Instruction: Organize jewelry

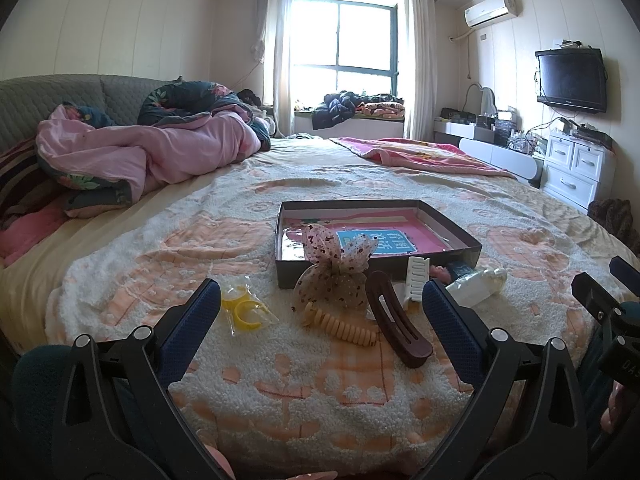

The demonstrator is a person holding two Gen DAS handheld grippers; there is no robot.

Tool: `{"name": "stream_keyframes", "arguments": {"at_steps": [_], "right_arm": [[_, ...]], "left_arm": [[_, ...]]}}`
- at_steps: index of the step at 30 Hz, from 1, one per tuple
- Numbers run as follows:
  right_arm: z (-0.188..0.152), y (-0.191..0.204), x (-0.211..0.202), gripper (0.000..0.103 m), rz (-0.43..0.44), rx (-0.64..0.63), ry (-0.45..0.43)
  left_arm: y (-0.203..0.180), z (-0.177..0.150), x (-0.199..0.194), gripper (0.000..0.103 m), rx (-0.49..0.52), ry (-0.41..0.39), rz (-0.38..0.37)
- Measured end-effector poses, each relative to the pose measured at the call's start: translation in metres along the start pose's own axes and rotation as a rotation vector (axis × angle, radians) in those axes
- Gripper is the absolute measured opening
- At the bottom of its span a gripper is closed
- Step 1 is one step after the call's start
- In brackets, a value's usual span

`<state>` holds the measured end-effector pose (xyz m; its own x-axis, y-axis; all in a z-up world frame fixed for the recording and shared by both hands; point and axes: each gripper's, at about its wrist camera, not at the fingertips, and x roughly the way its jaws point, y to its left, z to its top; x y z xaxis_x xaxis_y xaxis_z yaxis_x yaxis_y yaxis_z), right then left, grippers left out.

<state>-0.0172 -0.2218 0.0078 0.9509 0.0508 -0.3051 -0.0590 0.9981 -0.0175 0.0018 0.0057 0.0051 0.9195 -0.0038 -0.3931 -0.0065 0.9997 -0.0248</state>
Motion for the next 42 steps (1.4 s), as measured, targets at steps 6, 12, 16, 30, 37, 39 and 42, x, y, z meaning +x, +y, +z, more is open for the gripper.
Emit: {"name": "stream_keyframes", "arguments": {"at_steps": [6, 12, 16, 30, 37, 39, 42], "right_arm": [[0.000, 0.003, 0.002, 0.097, 0.010, -0.005, 0.005], [-0.003, 0.014, 0.007, 0.097, 0.056, -0.037, 0.015], [-0.003, 0.022, 0.012, 0.097, 0.105, -0.063, 0.022], [-0.004, 0.065, 0.046, 0.097, 0.268, -0.149, 0.107], [-0.008, 0.079, 0.069, 0.097, 0.331, -0.152, 0.177], [-0.010, 0.084, 0.074, 0.097, 0.343, -0.162, 0.192], [-0.014, 0.091, 0.084, 0.097, 0.357, -0.181, 0.217]], "left_arm": [[0.002, 0.001, 0.000, 0.093, -0.004, 0.009, 0.003], [0.011, 0.005, 0.003, 0.093, -0.031, 0.019, 0.025], [0.018, 0.004, 0.007, 0.093, -0.044, 0.026, 0.048], [0.058, 0.006, 0.028, 0.093, -0.118, 0.085, 0.181], [0.082, 0.005, 0.045, 0.092, -0.196, 0.165, 0.191], [0.085, 0.004, 0.051, 0.092, -0.207, 0.186, 0.189], [0.088, 0.002, 0.061, 0.092, -0.216, 0.214, 0.182]]}}
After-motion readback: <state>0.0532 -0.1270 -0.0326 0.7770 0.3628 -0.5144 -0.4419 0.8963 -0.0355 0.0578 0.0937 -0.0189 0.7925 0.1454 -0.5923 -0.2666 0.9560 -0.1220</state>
